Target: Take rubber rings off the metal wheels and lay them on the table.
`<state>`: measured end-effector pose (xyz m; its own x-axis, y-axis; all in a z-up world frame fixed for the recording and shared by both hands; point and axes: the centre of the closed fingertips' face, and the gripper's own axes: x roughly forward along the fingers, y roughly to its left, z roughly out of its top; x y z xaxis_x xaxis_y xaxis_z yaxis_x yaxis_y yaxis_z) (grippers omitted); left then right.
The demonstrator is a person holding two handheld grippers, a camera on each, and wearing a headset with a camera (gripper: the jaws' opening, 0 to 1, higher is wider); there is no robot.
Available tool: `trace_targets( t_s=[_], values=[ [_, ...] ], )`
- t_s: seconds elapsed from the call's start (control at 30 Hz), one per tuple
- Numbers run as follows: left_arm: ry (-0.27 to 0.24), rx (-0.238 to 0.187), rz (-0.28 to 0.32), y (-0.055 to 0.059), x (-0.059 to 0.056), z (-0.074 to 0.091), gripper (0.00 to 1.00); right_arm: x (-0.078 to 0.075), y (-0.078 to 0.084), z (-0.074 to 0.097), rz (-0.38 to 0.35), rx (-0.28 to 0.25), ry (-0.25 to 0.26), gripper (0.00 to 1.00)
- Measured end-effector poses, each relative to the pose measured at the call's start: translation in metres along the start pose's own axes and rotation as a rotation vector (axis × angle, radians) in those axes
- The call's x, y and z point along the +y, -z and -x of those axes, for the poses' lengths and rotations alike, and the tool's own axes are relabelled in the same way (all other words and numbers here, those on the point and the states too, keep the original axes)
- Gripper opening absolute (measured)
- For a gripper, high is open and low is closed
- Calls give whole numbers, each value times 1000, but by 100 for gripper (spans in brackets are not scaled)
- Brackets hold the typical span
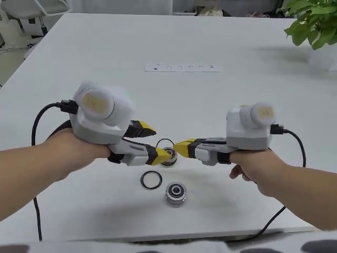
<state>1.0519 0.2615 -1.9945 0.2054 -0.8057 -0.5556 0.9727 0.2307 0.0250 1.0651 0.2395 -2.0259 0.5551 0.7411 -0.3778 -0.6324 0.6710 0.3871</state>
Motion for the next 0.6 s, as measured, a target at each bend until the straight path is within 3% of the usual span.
trace_targets(
  t_s=[0.33,0.6],
  values=[
    [-7,-23,-8,1,-8,23,47,8,-2,1,-6,-6,-22,0],
    [-29,-20,-2,11,-7,39,57,14,1,0,-8,3,-37,0]
  ],
)
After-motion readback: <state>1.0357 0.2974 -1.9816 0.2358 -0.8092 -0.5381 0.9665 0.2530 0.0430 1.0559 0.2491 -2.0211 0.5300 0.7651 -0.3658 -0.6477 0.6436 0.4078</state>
